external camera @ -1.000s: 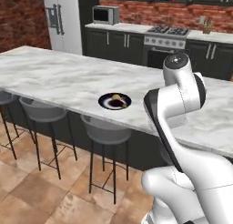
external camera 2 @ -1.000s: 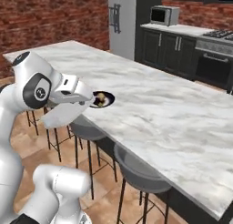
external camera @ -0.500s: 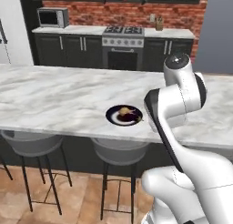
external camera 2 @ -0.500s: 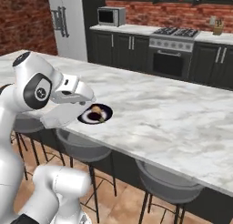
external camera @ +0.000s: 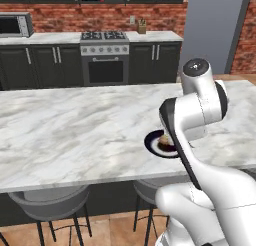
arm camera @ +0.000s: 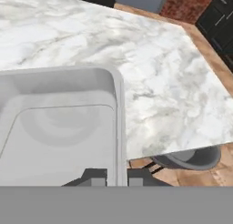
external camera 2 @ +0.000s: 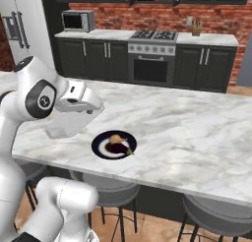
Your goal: Retrieve the tupperware and aluminum foil from the cabinet and place them on the dining counter near the plate with onion and eggplant to prepare for storing leftovers.
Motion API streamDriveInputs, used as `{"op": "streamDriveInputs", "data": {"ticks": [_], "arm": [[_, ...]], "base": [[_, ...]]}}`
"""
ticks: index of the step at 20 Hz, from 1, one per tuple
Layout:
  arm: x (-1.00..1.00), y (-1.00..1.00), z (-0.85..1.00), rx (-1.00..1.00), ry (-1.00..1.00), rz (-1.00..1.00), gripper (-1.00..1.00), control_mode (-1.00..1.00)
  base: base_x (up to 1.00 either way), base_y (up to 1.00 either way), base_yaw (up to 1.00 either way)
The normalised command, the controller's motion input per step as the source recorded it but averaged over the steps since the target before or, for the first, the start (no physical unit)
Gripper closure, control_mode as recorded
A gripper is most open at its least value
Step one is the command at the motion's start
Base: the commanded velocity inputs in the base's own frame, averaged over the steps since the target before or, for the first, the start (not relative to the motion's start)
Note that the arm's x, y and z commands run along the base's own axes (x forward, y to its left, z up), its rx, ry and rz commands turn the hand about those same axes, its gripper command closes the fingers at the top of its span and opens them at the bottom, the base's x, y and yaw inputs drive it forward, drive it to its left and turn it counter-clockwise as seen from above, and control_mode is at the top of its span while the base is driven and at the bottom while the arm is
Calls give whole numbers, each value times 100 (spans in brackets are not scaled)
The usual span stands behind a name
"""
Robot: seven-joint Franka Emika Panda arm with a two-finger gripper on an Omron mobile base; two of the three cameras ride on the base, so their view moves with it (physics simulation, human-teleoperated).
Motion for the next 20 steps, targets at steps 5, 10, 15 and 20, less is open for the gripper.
{"op": "streamDriveInputs", "data": {"ticks": [5,10,15,20], "arm": [[59,37,-26,-1,-1,-13,100,-100],[65,48,-84,0,10,2,100,-100],[67,49,-94,0,14,6,100,-100],[54,33,-78,0,10,9,100,-100]], "base": [[0,0,0],[0,0,0],[0,0,0],[0,0,0]]}}
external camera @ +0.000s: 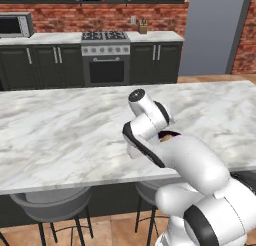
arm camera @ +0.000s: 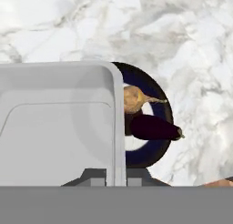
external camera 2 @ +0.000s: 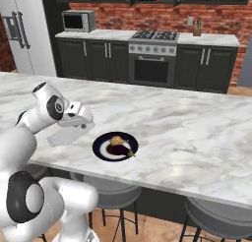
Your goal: Retrieve the tupperware and aluminum foil from the cabinet and place them on the dining counter near the plate with onion and eggplant to prepare for storing leftovers.
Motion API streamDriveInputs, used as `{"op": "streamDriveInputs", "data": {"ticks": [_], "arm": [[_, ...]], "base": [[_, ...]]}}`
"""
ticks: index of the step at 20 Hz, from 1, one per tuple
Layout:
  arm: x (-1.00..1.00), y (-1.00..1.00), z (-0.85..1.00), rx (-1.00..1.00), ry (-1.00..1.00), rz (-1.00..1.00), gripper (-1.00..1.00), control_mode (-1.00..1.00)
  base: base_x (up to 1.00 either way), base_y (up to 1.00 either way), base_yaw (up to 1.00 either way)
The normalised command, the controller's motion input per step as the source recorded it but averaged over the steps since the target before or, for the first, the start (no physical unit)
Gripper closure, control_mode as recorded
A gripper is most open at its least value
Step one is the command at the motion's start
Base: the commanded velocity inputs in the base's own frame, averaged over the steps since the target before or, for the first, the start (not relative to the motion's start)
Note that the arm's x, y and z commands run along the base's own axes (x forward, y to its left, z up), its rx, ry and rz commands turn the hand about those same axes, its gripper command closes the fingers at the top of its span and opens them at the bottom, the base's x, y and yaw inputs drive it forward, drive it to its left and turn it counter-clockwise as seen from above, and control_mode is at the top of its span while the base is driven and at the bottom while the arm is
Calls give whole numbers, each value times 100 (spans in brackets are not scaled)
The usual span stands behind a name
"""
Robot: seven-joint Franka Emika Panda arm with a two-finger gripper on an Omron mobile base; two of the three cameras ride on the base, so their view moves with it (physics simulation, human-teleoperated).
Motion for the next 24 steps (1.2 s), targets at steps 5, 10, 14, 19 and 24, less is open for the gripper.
{"op": "streamDriveInputs", "data": {"ticks": [5,10,14,19,24], "arm": [[59,31,-49,5,10,9,100,-100],[57,35,-40,1,5,4,100,-100],[49,22,-53,0,0,0,100,-100],[38,0,-59,0,0,-1,100,-100],[46,0,-52,0,-1,-1,-100,-100]], "base": [[0,0,0],[0,0,0],[0,0,0],[0,0,0],[0,0,0]]}}
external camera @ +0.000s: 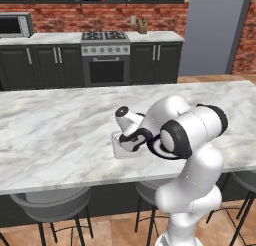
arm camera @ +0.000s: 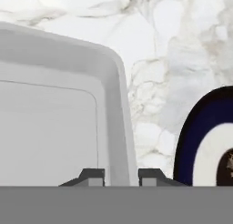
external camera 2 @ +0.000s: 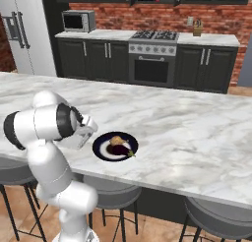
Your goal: Retrieve the tupperware and aluminum foil from the cabinet and place them on the dining counter near the plate with onion and eggplant to prepare for storing leftovers.
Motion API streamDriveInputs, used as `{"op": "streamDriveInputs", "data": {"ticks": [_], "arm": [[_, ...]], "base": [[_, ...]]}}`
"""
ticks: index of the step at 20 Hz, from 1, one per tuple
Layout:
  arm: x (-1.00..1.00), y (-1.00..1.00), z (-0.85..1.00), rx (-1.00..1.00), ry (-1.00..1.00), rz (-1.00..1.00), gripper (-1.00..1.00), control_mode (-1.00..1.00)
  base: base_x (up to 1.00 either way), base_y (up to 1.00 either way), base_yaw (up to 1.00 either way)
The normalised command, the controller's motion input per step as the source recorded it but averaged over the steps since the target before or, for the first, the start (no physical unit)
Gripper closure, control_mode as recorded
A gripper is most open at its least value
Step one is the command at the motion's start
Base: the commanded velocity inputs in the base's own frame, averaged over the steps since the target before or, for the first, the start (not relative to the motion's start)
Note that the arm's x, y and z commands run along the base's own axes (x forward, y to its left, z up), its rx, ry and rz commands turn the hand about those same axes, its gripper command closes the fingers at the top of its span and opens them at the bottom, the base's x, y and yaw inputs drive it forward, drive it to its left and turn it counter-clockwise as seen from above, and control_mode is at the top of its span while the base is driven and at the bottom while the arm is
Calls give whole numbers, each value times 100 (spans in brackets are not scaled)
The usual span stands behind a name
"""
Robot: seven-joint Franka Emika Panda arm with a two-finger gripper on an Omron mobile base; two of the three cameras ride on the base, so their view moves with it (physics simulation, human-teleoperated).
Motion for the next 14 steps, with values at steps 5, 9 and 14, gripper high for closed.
{"op": "streamDriveInputs", "data": {"ticks": [5,9,14], "arm": [[22,-22,-16,3,0,0,-100,-100],[-41,-36,78,2,-14,0,-100,-100],[-86,-61,100,3,-26,0,-100,-100]], "base": [[0,0,0],[0,0,0],[0,0,0]]}}
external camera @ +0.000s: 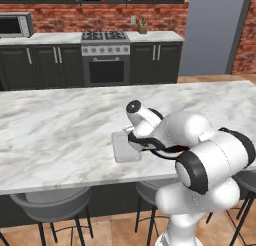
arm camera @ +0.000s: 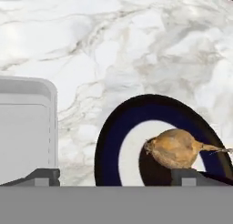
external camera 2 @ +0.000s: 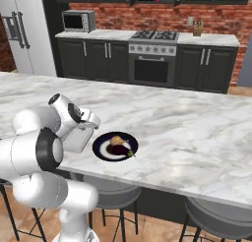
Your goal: Retrieve the tupperware and aluminum foil from the cabinet and place them on the dining counter near the plate with onion and eggplant to prepare for storing leftovers.
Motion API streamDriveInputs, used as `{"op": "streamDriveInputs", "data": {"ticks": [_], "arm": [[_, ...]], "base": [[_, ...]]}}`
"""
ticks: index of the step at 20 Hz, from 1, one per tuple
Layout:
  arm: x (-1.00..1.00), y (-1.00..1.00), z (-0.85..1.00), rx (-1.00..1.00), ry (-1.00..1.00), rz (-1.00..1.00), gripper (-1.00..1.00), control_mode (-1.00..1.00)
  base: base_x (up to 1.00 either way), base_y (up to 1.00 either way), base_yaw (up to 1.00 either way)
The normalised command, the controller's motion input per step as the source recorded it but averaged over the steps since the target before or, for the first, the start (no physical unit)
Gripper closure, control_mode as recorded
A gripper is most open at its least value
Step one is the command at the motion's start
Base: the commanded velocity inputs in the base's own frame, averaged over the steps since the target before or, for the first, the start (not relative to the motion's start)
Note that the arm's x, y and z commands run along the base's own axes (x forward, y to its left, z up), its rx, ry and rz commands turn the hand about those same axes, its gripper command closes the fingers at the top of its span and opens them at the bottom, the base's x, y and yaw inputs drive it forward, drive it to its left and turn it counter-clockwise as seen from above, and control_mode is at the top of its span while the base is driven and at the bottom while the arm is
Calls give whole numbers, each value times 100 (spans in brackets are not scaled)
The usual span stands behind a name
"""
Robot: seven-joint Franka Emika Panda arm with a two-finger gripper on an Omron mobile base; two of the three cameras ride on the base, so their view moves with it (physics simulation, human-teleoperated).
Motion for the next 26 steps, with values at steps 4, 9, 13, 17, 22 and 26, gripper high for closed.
{"op": "streamDriveInputs", "data": {"ticks": [4,9,13,17,22,26], "arm": [[-97,-87,100,9,-17,0,-100,-100],[-100,-58,92,3,-7,0,-100,-100],[-100,-19,78,0,1,4,-100,-100],[-89,0,93,0,1,11,-100,-100],[-64,-4,97,0,0,13,-100,-100],[-72,-5,66,0,0,17,-100,-100]], "base": [[0,0,0],[0,0,0],[0,0,0],[0,0,0],[0,0,0],[0,0,0]]}}
